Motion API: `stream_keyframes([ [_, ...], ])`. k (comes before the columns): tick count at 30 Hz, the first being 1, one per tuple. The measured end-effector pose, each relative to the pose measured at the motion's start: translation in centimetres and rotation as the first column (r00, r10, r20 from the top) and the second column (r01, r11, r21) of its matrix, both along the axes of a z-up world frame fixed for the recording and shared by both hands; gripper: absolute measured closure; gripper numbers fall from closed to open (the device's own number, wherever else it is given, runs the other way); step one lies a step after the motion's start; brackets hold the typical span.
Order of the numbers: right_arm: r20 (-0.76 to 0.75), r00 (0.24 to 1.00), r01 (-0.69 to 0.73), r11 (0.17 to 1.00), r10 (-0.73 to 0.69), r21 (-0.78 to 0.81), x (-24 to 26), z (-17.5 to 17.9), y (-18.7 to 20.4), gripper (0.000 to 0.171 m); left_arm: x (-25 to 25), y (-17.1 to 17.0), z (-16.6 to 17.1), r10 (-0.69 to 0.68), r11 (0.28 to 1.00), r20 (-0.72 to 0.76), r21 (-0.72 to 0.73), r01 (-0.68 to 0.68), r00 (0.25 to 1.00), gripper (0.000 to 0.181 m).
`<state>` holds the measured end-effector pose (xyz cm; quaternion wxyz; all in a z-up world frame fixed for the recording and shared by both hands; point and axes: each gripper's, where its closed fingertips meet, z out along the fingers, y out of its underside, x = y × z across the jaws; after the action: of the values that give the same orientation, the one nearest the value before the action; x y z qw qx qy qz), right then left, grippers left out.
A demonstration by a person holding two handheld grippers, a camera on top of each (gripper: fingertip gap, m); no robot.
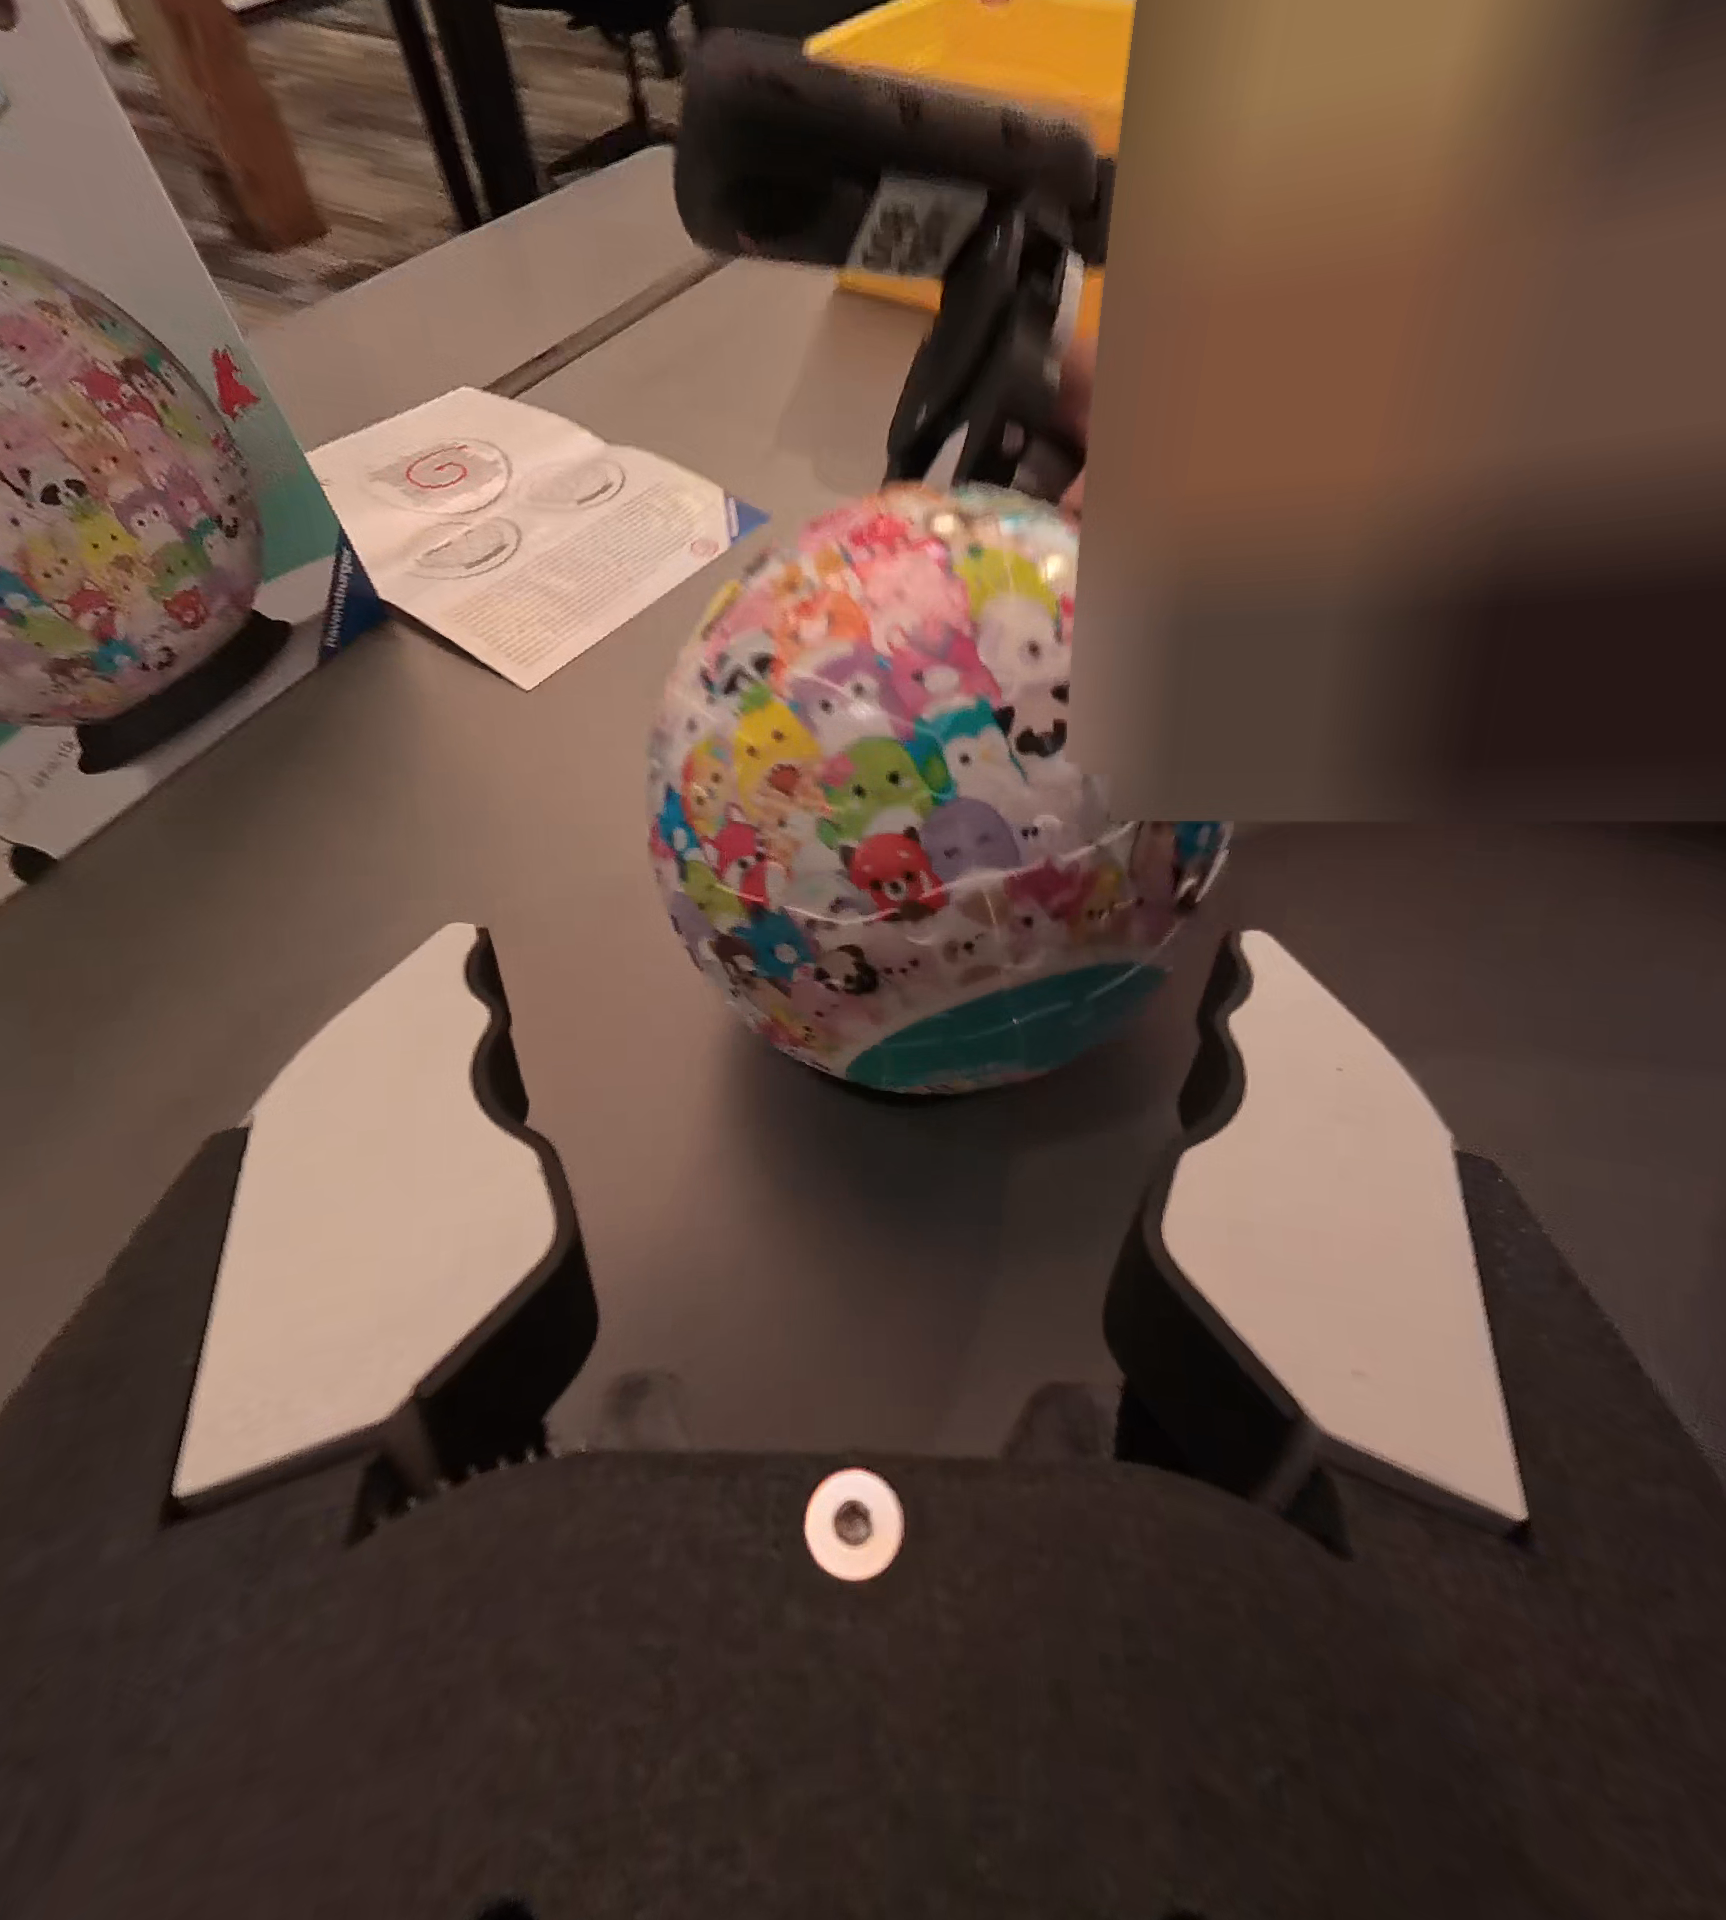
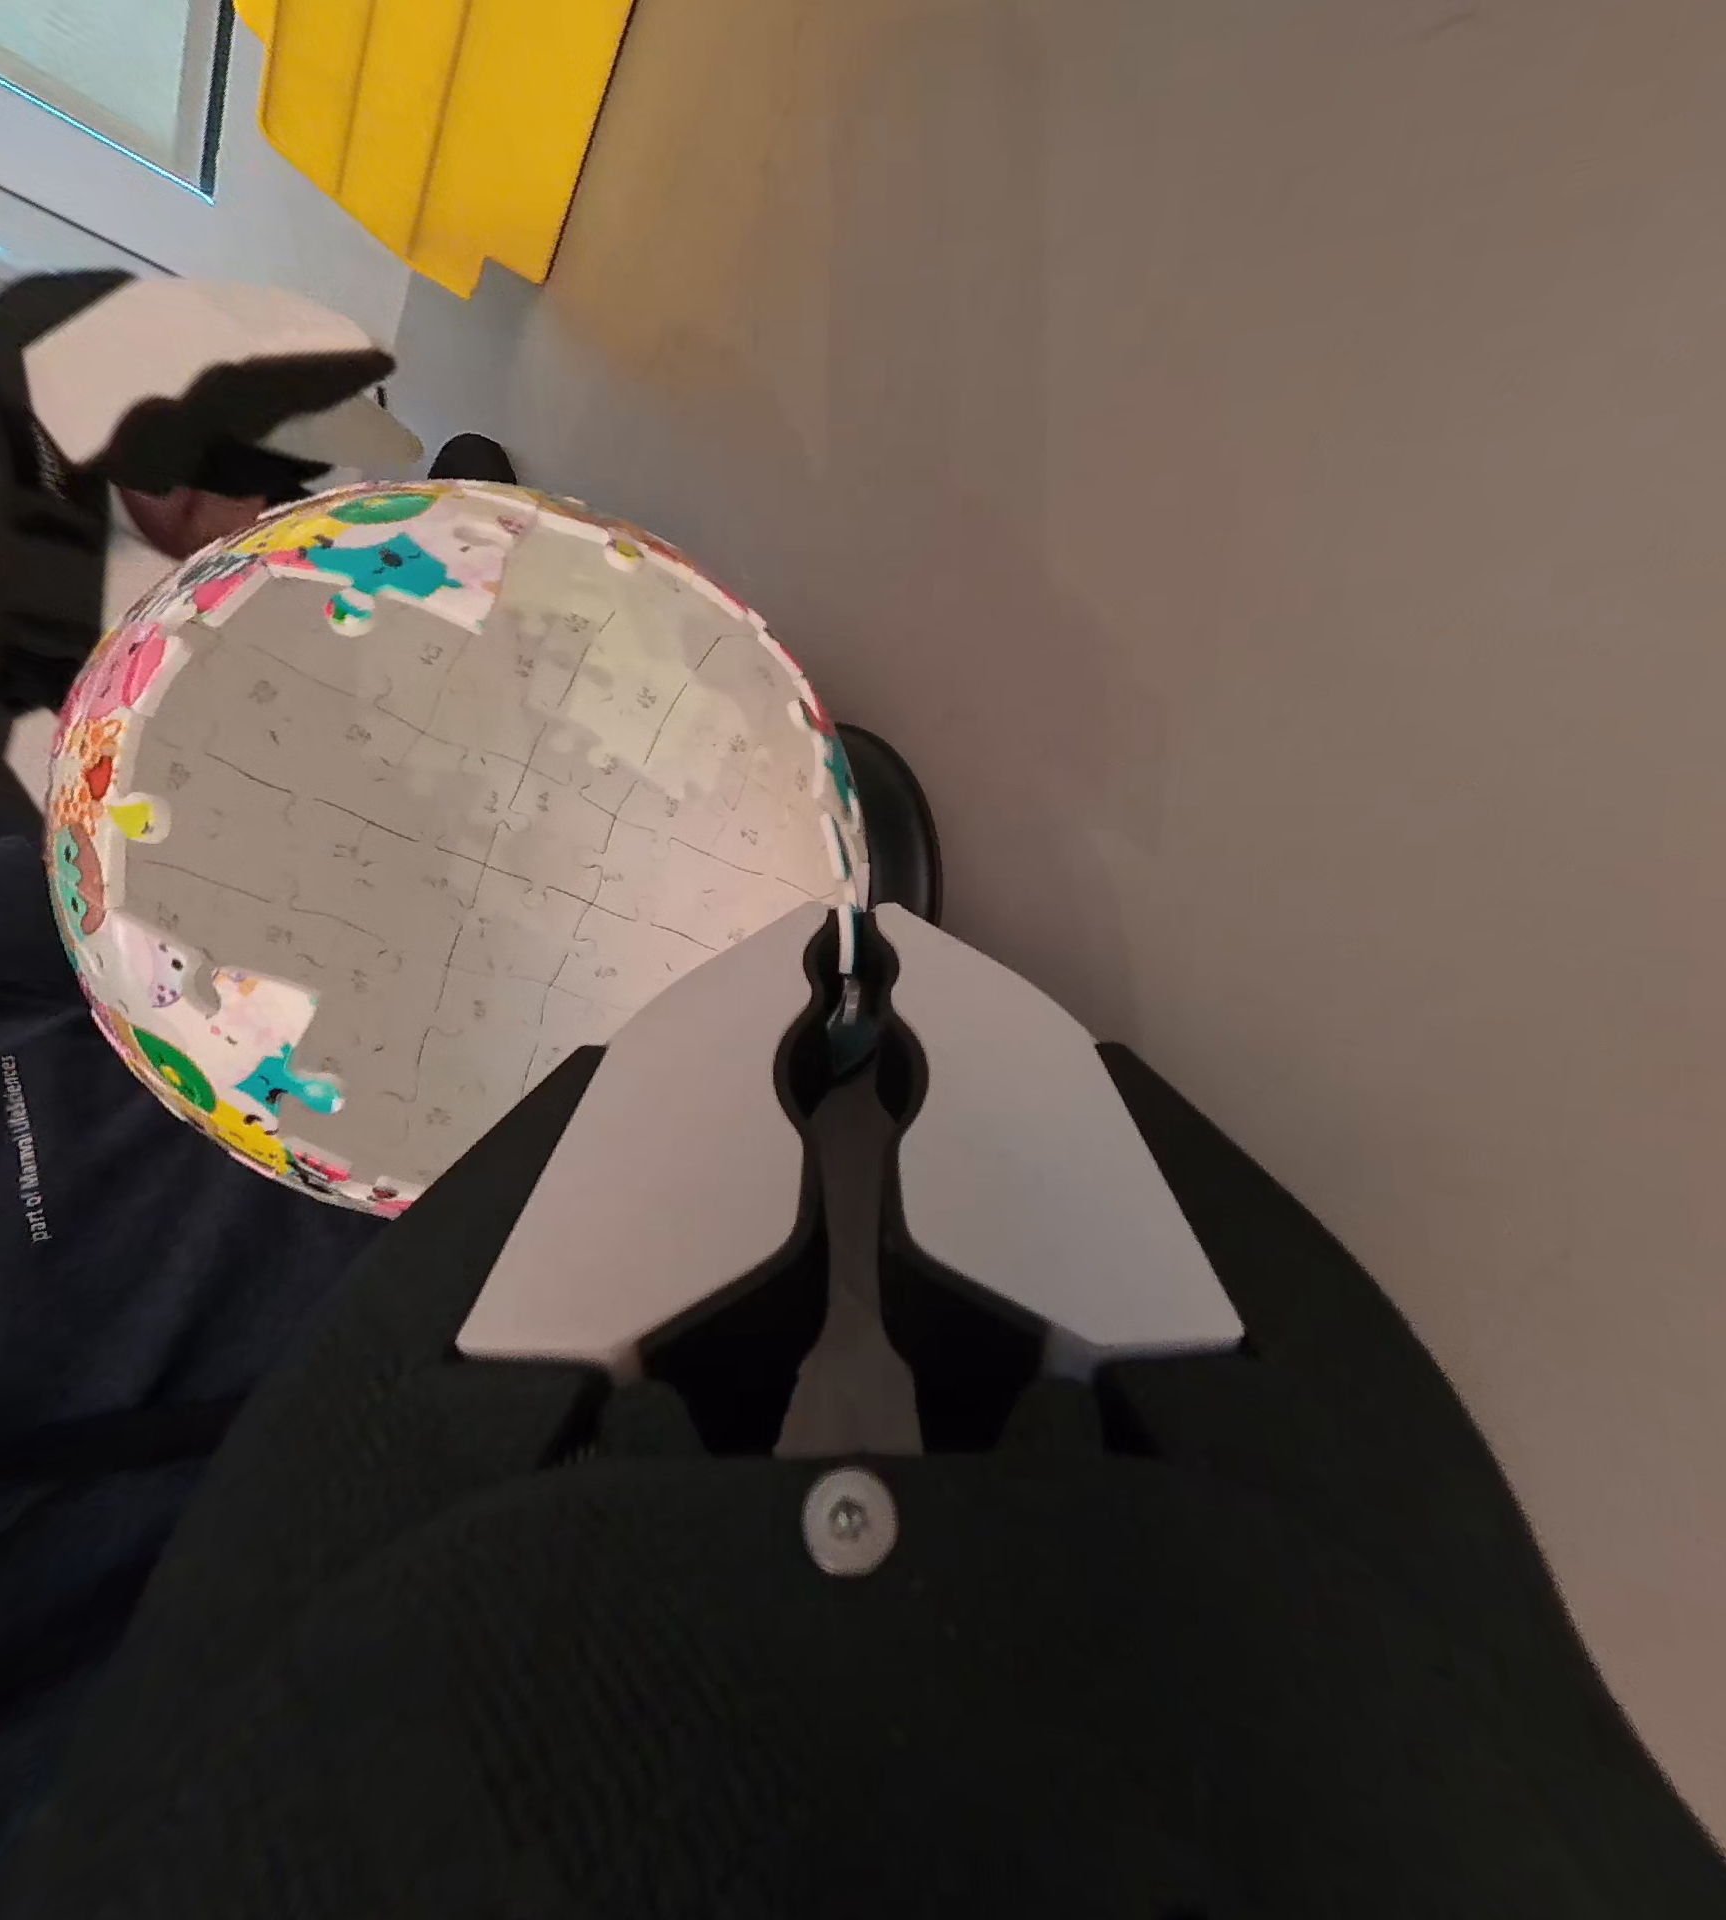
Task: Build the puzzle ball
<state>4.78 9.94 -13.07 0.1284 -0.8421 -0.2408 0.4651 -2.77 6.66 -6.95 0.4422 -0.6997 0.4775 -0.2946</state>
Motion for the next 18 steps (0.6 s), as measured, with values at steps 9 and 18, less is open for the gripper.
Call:
stream_keyframes([
  [9, 0.003, 1.000, -0.012, 1.000, 0.012, -0.001, 0.0, 0.0, -0.2, 0.167, 2.5, -0.7, -2.3, -0.061, 0.997, -0.066, 0.051, 0.064, 0.996, 0.062],
  [18, -0.008, 1.000, -0.012, 1.000, 0.012, -0.008, 0.0, 0.2, -0.2, 0.165, 2.5, -0.9, -2.3, -0.069, 0.996, -0.080, 0.057, 0.074, 0.994, 0.062],
])
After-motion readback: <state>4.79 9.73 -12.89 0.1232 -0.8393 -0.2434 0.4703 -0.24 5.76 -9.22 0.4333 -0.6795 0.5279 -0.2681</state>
